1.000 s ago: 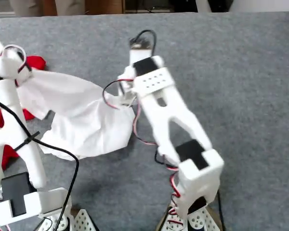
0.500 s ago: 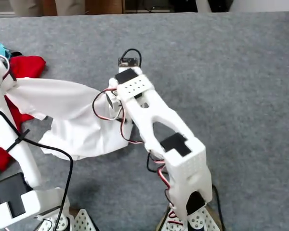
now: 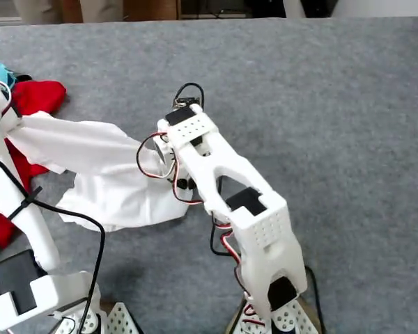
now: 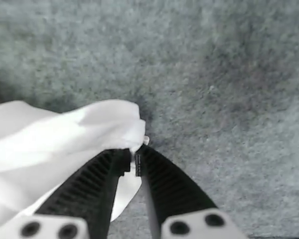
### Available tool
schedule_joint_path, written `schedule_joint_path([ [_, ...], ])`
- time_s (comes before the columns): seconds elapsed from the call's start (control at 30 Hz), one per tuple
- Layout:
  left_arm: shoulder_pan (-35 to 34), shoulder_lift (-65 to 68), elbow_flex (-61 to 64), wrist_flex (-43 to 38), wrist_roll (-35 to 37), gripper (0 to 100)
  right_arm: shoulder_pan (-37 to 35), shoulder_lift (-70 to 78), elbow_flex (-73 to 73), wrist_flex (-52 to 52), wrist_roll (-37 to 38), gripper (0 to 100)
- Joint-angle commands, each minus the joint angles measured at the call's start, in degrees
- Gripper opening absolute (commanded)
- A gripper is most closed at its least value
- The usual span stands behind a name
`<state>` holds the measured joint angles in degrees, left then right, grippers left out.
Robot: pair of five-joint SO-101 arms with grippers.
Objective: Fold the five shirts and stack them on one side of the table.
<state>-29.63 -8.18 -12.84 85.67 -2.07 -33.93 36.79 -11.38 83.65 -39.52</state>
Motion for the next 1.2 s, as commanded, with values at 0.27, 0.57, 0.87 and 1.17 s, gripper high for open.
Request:
schedule_joint_path([
  [0.27, -0.62, -3.12, -8.53, 0.0, 0.09, 2, 4.53, -8.13, -21.49, 16.44, 0.26, 0.5],
  [0.57, 1.32, -11.21, -11.96, 0.35, -0.26, 2, 11.65, -21.05, -44.62, 18.11, 8.0, 0.5],
  [0.87, 1.41, -23.78, -4.92, 3.87, 0.18, 2, 18.86, -30.29, -59.91, 18.02, 15.12, 0.5],
  [1.17, 6.07, -34.15, 11.96, 4.92, 7.82, 2, 22.99, -32.4, -63.52, 18.02, 17.85, 0.5],
])
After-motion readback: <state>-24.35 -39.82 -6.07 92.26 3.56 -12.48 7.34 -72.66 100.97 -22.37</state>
